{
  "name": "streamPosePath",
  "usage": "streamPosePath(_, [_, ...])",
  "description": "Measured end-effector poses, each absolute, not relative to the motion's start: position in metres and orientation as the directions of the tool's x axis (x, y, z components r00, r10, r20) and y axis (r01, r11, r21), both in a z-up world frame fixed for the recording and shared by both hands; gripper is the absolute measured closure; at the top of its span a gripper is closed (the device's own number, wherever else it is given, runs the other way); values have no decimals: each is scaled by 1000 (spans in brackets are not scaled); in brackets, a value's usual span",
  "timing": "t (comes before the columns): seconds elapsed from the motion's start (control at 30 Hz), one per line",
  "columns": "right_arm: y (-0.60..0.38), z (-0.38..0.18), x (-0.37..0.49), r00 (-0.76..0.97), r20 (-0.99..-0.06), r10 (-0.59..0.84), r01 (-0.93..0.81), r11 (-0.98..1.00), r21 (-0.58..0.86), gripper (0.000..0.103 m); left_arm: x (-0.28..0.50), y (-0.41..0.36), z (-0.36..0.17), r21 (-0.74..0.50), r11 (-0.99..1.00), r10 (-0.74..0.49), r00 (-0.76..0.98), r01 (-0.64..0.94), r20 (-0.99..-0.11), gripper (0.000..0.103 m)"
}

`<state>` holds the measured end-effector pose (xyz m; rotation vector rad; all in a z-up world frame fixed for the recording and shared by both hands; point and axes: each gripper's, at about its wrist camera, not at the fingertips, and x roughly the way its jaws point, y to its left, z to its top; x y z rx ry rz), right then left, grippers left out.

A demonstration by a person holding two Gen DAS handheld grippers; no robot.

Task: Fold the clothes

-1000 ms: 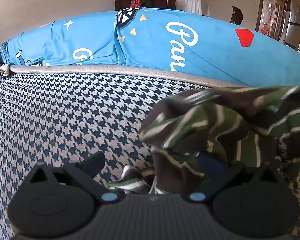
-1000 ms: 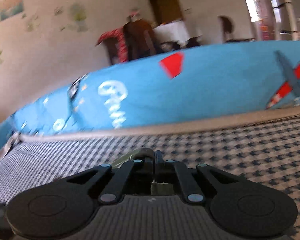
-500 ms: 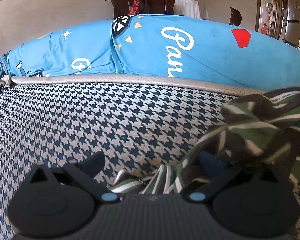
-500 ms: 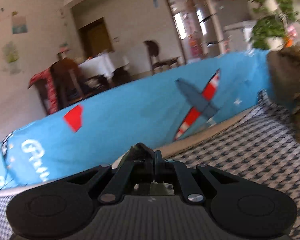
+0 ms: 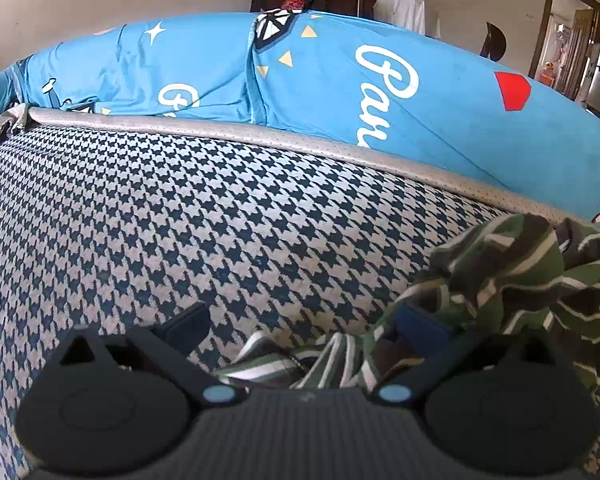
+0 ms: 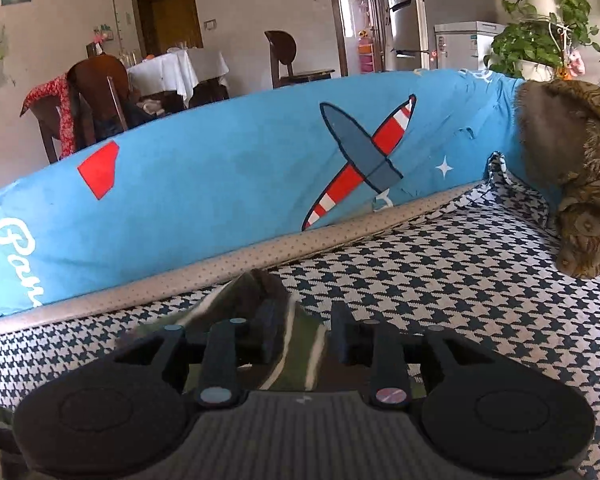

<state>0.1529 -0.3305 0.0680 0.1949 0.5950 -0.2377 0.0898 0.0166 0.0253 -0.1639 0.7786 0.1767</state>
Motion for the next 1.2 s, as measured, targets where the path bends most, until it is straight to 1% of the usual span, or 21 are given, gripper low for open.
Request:
streamPosePath(0.07, [-330,72,146,818,-550,-169,274,955,115,68,89,17,26,-80,971,102,698,-224,-709,0])
streamPosePath(0.13, [-329,75,141,837,-531,-133,243,960,143,65,89,18,24,-78,971,104,692,-227,-714,0])
streamPosePath(0.4, [-299,69,142,817,-539,204,-26,947,319,65,91,19,24,-77,973,95,683,-217,-724,0])
streamPosePath(0.57, [-267,65,143,774,-524,356,-157,909,386,65,90,20,24,-72,977,85,680,-199,-728,0])
streamPosePath(0.77, [-229,65,142,699,-485,525,-284,826,486,64,88,16,25,-69,982,69,673,-176,-736,0])
streamPosePath(0.8, [-222,65,141,688,-481,544,-301,817,492,60,88,15,24,-68,983,66,672,-171,-737,0])
streamPosePath(0.83, [-215,65,140,675,-478,562,-318,807,498,52,88,13,24,-66,984,64,671,-166,-739,0])
streamPosePath(0.9, [-202,64,137,660,-475,582,-344,796,497,46,87,10,23,-62,985,60,668,-158,-742,0])
streamPosePath(1.0, [-187,62,132,635,-491,596,-386,796,466,45,85,8,23,-70,986,49,660,-153,-750,0])
streamPosePath(1.13, [-176,51,131,611,-565,555,-376,831,411,45,83,8,25,-80,986,36,653,-146,-756,0])
streamPosePath(1.17, [-175,48,131,605,-584,541,-367,841,398,48,83,7,25,-76,987,37,653,-144,-756,0])
streamPosePath(1.2, [-175,45,131,600,-603,526,-357,850,387,58,82,7,26,-74,987,36,653,-141,-757,0])
